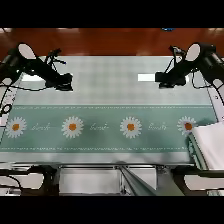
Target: Fold the shirts.
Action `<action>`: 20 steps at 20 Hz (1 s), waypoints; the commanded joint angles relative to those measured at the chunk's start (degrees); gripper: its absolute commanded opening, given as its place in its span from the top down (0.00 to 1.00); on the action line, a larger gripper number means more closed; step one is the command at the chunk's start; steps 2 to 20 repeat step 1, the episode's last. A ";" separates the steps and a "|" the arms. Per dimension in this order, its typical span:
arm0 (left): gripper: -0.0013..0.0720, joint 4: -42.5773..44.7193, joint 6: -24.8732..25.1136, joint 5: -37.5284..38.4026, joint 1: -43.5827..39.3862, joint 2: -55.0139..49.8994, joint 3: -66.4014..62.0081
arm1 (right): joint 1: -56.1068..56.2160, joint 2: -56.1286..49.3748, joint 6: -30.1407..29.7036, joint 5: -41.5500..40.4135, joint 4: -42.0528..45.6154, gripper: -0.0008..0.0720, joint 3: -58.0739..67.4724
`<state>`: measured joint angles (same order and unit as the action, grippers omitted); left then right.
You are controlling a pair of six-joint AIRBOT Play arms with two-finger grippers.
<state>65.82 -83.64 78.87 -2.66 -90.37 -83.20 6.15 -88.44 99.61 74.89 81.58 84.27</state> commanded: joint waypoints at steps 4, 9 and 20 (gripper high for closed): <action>0.95 0.00 0.00 -0.20 0.02 -0.02 -0.07 | 0.02 -0.02 -0.02 0.02 -0.02 0.96 0.04; 0.95 0.00 0.00 -0.20 0.02 -0.02 -0.07 | 0.02 -0.02 -0.02 0.02 -0.02 0.96 0.04; 0.95 0.00 0.00 -0.20 0.02 -0.02 -0.07 | 0.02 -0.02 -0.02 0.02 -0.02 0.96 0.04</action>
